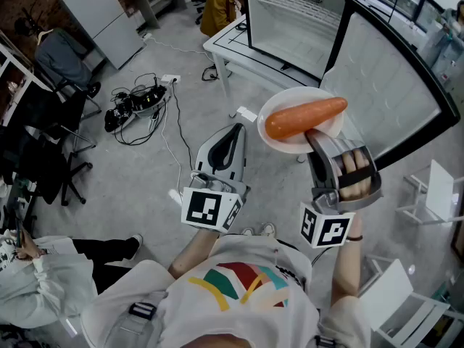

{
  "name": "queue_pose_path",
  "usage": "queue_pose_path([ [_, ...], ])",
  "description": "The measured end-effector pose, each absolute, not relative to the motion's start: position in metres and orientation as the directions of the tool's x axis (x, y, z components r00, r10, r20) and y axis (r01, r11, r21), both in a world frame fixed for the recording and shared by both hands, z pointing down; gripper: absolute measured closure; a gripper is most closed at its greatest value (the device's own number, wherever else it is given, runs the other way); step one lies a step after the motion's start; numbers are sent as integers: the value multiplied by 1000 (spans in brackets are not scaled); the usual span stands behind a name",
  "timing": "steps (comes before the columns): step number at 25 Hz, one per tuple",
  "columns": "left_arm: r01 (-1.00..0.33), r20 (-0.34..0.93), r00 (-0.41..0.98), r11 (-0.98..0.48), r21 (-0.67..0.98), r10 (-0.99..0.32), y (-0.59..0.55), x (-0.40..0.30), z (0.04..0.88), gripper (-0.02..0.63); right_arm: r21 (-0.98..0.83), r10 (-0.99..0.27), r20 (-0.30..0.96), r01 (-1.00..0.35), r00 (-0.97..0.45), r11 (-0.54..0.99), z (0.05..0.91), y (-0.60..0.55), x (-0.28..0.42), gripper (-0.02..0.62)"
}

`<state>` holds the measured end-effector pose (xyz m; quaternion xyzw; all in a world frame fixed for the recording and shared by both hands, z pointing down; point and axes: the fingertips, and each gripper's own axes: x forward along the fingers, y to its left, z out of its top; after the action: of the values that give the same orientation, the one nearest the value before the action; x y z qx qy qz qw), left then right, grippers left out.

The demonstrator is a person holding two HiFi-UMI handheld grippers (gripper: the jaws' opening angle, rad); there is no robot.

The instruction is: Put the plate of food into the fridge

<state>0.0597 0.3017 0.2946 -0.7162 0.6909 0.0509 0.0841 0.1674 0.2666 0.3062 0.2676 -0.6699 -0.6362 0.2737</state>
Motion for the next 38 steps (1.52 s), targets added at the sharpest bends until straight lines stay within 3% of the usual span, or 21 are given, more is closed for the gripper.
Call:
queue_pose_path([
  [38,-998,-200,2,11,-61,-980,270,65,304,600,998,-641,5,-36,-768,51,310,236,166,565],
])
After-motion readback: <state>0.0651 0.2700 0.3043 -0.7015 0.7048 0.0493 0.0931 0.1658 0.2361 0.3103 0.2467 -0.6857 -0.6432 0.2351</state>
